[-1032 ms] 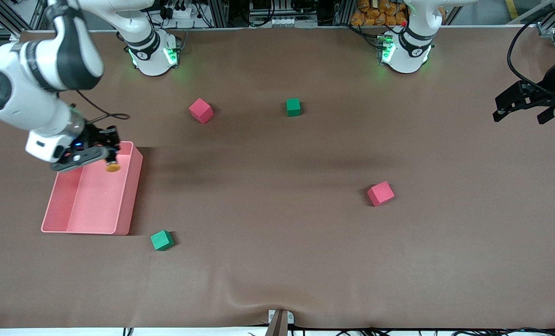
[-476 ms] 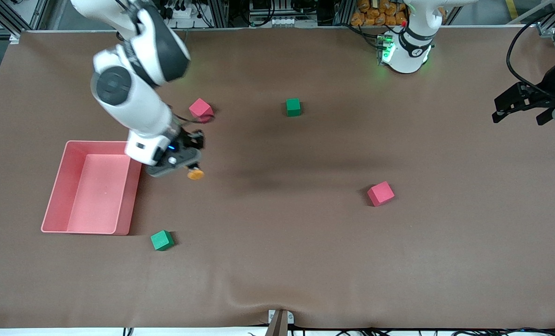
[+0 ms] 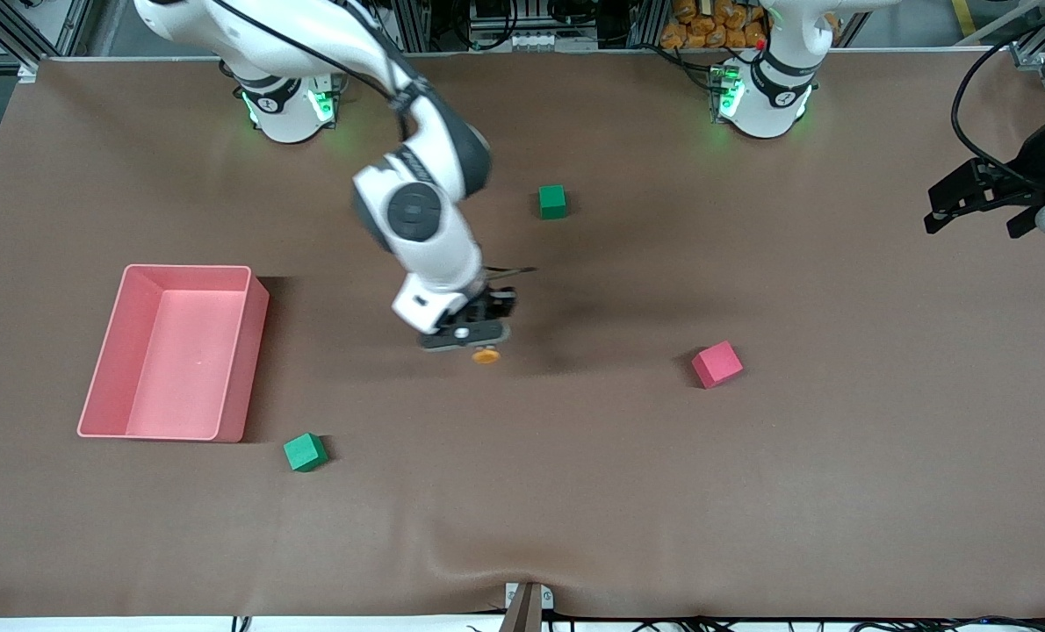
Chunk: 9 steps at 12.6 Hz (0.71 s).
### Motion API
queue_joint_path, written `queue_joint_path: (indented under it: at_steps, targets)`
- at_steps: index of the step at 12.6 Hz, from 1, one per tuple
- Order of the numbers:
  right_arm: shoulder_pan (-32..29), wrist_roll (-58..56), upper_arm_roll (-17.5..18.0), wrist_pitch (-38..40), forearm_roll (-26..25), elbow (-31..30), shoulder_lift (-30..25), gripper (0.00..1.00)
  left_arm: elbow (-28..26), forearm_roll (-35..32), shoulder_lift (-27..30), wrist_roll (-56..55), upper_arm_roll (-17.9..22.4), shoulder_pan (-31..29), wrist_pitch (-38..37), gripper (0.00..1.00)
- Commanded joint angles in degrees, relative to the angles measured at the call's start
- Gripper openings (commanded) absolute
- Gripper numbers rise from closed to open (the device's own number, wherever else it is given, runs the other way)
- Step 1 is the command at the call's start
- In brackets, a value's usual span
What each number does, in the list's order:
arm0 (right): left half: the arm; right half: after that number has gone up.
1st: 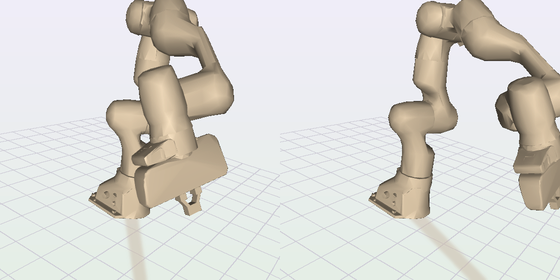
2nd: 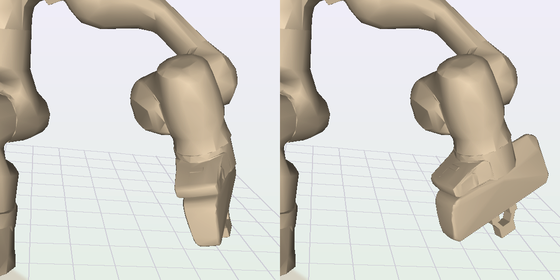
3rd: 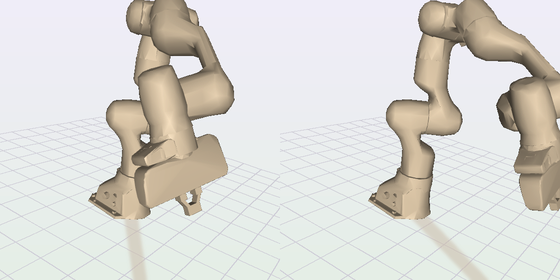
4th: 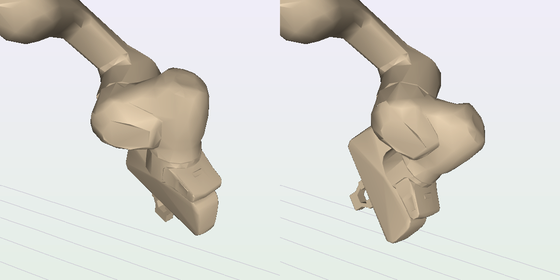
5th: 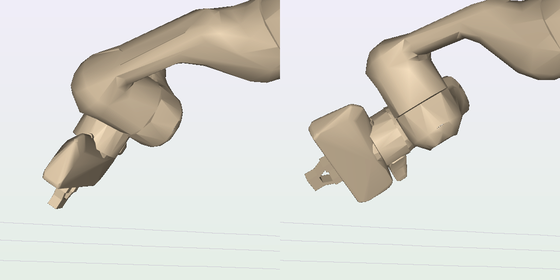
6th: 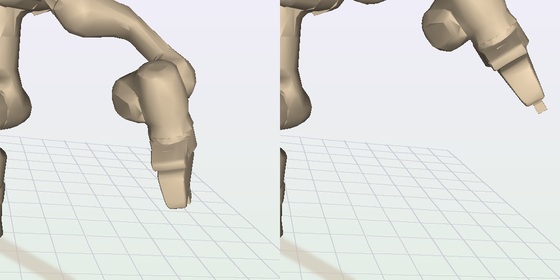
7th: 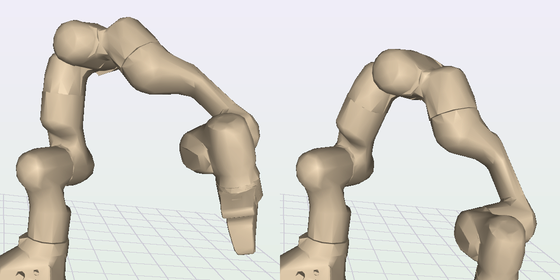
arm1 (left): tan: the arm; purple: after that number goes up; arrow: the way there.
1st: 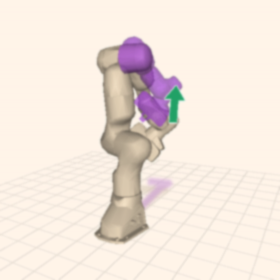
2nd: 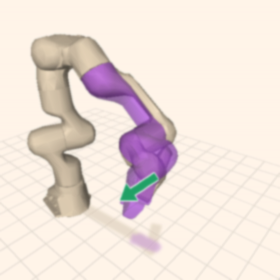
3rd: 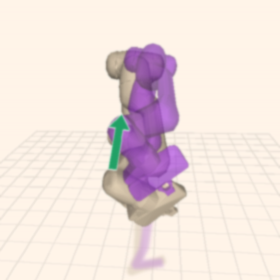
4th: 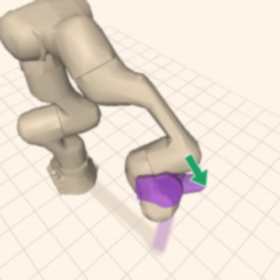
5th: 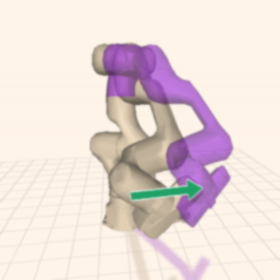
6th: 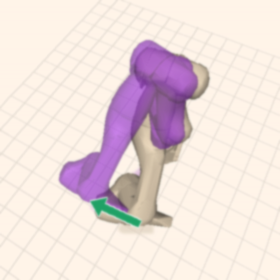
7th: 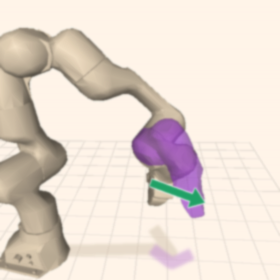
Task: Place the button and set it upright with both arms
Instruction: 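Carry the button to the table middle and set it upright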
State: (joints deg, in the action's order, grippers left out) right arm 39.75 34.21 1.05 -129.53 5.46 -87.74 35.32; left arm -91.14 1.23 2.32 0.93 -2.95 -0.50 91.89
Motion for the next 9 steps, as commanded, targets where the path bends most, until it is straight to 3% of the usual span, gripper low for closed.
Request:
queue_joint_path:
  at_steps: [1,5,8,9]
  targets:
    - [4.1,8.2,-0.9,1.6,0.3,14.6,10.8,0.02,0.9,1.1,-0.5,1.4,-0.2,-0.5,0.0,1.0]
    - [10.1,8.7,-1.4,-3.4,-3.3,15.8,15.6,0.09,0.9,1.1,-0.6,1.4,-0.2,-0.5,0.0,1.0]
    - [11.1,13.0,-1.4,-4.1,-6.9,16.0,18.5,0.13,0.9,1.1,-0.6,1.4,-0.2,-0.5,0.0,1.0]
    - [11.3,13.9,-1.4,-4.9,-7.6,15.9,19.1,0.21,0.8,1.1,-0.6,1.4,-0.2,-0.5,0.0,1.0]
